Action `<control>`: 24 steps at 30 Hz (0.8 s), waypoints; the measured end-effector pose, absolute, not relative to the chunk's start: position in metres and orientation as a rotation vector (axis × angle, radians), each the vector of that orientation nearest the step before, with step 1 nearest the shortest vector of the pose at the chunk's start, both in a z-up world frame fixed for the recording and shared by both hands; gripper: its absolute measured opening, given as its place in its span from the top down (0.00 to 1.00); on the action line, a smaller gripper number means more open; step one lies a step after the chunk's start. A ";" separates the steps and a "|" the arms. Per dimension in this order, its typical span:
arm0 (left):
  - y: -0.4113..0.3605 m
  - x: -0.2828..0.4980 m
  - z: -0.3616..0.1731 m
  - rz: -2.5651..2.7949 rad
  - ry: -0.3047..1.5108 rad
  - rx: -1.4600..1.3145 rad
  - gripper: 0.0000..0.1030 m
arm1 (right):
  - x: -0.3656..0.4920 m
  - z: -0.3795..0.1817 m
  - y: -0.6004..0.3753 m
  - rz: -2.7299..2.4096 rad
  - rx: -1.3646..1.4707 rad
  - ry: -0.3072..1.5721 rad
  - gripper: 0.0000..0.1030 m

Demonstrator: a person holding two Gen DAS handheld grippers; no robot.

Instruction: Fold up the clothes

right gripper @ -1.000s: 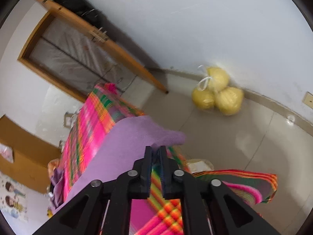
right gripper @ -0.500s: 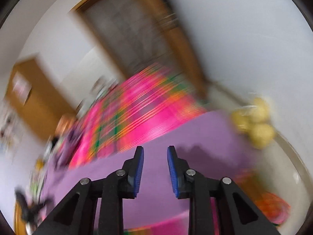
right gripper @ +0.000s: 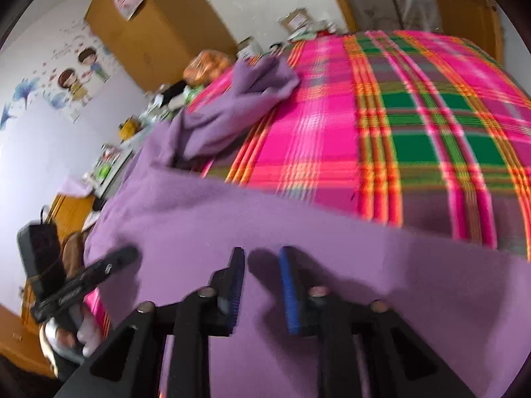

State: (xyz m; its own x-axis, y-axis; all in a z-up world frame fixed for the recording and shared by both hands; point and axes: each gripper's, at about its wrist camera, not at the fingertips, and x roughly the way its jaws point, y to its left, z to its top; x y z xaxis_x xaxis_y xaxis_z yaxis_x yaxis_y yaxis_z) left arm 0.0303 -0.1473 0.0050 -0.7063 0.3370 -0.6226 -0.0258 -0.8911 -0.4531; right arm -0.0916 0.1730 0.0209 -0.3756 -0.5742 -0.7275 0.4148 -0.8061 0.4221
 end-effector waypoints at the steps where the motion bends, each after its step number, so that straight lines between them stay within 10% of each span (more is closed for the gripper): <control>1: -0.150 0.030 0.004 2.638 -0.657 -1.085 0.83 | -0.097 0.020 0.181 -2.226 1.265 -0.243 0.85; 5: -0.160 0.028 0.000 2.578 -0.762 -1.063 0.84 | -0.106 0.028 0.205 -2.383 1.287 -0.260 0.85; 16: -0.161 0.035 0.001 2.577 -0.766 -1.054 0.83 | -0.103 0.030 0.109 -2.173 1.164 0.425 0.65; 19: -0.161 0.037 0.002 2.581 -0.763 -1.054 0.83 | -0.107 0.029 0.105 -2.146 1.148 0.448 0.95; 24: -0.160 0.039 0.003 2.591 -0.749 -1.055 0.84 | -0.117 0.034 0.124 -2.221 1.156 0.347 0.95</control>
